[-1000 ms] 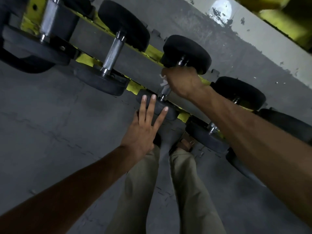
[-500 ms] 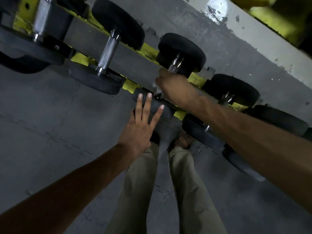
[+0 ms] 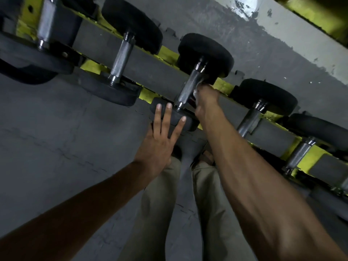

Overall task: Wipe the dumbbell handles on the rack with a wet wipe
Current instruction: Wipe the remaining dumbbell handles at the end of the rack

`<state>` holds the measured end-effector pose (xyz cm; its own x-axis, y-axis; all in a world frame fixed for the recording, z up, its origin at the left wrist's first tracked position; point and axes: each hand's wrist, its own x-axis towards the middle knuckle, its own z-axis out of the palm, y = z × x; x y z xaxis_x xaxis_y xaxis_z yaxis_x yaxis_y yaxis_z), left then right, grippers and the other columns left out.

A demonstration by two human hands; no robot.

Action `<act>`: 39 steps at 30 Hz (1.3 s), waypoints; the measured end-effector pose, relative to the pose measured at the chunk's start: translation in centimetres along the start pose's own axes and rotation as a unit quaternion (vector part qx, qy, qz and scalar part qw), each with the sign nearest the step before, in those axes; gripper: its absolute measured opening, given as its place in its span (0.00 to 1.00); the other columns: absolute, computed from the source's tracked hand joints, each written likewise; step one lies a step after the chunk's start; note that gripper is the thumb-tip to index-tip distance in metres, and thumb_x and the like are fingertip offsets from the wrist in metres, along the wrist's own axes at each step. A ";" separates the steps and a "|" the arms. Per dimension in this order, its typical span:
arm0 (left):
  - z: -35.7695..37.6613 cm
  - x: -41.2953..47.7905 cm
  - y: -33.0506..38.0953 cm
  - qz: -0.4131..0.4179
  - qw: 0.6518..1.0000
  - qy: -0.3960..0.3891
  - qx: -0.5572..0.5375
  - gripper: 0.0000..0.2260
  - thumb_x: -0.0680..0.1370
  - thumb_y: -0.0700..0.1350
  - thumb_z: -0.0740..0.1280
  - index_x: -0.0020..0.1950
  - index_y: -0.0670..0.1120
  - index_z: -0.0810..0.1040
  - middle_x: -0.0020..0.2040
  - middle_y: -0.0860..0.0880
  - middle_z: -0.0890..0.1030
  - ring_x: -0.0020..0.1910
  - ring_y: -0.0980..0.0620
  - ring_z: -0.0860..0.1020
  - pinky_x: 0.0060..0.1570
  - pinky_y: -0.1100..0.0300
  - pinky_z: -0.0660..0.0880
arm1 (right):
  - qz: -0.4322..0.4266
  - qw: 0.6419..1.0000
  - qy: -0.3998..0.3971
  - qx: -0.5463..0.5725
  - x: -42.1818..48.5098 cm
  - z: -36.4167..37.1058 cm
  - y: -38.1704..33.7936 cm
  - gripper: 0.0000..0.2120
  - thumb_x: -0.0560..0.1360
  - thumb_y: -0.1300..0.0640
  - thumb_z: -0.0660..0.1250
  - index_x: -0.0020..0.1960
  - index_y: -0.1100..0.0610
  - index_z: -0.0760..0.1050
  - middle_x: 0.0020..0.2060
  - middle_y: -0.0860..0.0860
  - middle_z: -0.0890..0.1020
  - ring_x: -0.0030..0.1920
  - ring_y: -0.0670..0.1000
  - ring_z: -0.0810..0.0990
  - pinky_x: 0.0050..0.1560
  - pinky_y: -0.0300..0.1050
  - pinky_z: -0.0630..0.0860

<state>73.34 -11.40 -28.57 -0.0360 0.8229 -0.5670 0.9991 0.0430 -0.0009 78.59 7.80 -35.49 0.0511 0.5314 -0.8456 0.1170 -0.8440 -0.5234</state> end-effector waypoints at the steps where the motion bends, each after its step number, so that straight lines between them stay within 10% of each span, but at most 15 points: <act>1: 0.1 0.0 0.0 0.001 1.000 0.002 0.000 0.54 0.79 0.61 0.67 0.81 0.42 0.26 0.78 0.25 0.31 0.79 0.21 0.40 0.75 0.37 0.65 | 0.071 0.994 -0.045 0.068 0.5 0.2 -0.6 0.11 0.83 0.58 0.58 0.53 0.56 0.79 0.41 0.52 0.83 0.43 0.52 0.81 0.50 0.50 0.78; 7: 0.1 -0.1 -0.2 0.009 1.000 -0.002 0.010 0.57 0.78 0.65 0.66 0.80 0.41 0.25 0.77 0.24 0.31 0.79 0.21 0.41 0.76 0.38 0.64 | 0.142 0.940 -0.122 0.285 2.1 0.3 -2.6 0.17 0.84 0.49 0.52 0.56 0.57 0.76 0.45 0.55 0.85 0.49 0.57 0.82 0.65 0.54 0.71; 13: -0.3 -0.2 -0.4 0.011 1.000 -0.005 0.001 0.56 0.79 0.63 0.66 0.80 0.41 0.24 0.77 0.25 0.29 0.79 0.22 0.39 0.77 0.38 0.63 | 0.082 0.968 -0.082 0.225 0.5 0.4 -0.5 0.09 0.83 0.58 0.60 0.53 0.59 0.78 0.45 0.55 0.82 0.45 0.53 0.80 0.54 0.50 0.78; 18: 0.1 -0.1 -0.3 0.013 1.000 0.006 -0.007 0.54 0.79 0.61 0.66 0.80 0.41 0.25 0.77 0.25 0.29 0.79 0.21 0.39 0.76 0.37 0.63 | 0.074 0.972 0.001 0.222 2.2 1.5 -1.8 0.19 0.82 0.63 0.57 0.70 0.65 0.73 0.61 0.61 0.81 0.48 0.57 0.82 0.41 0.43 0.80; 23: 0.1 -0.1 -0.3 0.009 1.000 0.008 -0.012 0.54 0.78 0.61 0.66 0.81 0.42 0.27 0.77 0.25 0.30 0.79 0.21 0.40 0.76 0.37 0.64 | -0.180 0.971 0.136 0.083 0.5 1.0 -0.3 0.08 0.77 0.67 0.68 0.43 0.56 0.77 0.44 0.55 0.83 0.42 0.51 0.80 0.44 0.42 0.74; 26: 0.0 -0.2 -0.5 0.015 1.000 0.009 -0.015 0.53 0.79 0.58 0.66 0.81 0.42 0.26 0.77 0.25 0.29 0.79 0.21 0.39 0.76 0.38 0.63 | -0.392 0.885 0.156 -0.195 -0.2 0.2 1.5 0.01 0.77 0.61 0.68 0.49 0.57 0.77 0.51 0.55 0.80 0.47 0.49 0.77 0.46 0.44 0.74; 30: -0.1 -0.2 -0.4 0.015 1.000 0.006 -0.014 0.53 0.79 0.59 0.66 0.81 0.42 0.26 0.77 0.25 0.29 0.79 0.21 0.38 0.76 0.39 0.64 | -0.563 0.705 0.048 -0.428 0.1 -2.0 1.4 0.16 0.78 0.58 0.61 0.64 0.56 0.78 0.64 0.56 0.76 0.56 0.56 0.79 0.48 0.45 0.77; 35: -0.1 -0.3 -0.5 0.016 1.000 0.009 -0.012 0.51 0.80 0.56 0.66 0.81 0.42 0.26 0.77 0.25 0.28 0.79 0.22 0.37 0.76 0.39 0.65 | -0.556 0.528 0.026 -0.642 0.1 -1.1 -1.0 0.12 0.78 0.58 0.62 0.58 0.59 0.79 0.61 0.54 0.80 0.41 0.61 0.83 0.29 0.46 0.70; 39: -0.5 -0.4 -0.2 0.010 1.000 0.007 -0.011 0.49 0.81 0.54 0.63 0.80 0.42 0.25 0.76 0.26 0.27 0.79 0.22 0.37 0.76 0.40 0.65 | -0.369 0.386 -0.162 -0.830 -2.0 2.4 -4.1 0.12 0.81 0.55 0.63 0.59 0.60 0.77 0.57 0.59 0.81 0.54 0.62 0.81 0.52 0.53 0.76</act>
<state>73.19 -11.50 -27.92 -0.0163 0.8318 -0.5548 0.9988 0.0391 0.0293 75.66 10.06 -31.87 -0.6987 0.3191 -0.6403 0.4696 0.8797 -0.0741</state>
